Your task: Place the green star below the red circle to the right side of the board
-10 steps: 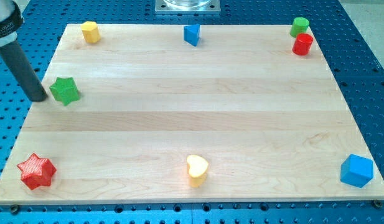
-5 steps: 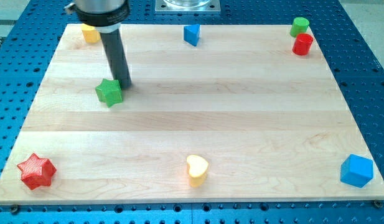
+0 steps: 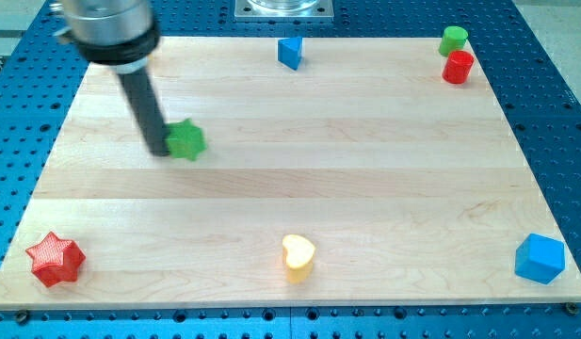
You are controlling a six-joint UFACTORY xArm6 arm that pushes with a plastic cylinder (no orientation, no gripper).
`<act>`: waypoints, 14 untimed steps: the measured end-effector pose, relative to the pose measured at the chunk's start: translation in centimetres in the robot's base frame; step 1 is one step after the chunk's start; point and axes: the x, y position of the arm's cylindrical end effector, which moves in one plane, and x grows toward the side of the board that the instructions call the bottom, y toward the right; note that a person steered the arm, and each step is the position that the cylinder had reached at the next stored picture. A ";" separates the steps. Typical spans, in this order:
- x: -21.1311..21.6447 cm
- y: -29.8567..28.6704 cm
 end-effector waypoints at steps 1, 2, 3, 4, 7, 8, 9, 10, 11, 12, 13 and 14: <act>-0.2 3.4; -0.9 7.0; -1.5 14.0; -2.4 23.3; -1.9 34.9; 2.6 36.2; 3.3 36.8; 3.3 36.9; 1.3 39.1; -2.2 39.5; -2.6 39.5; -4.3 39.5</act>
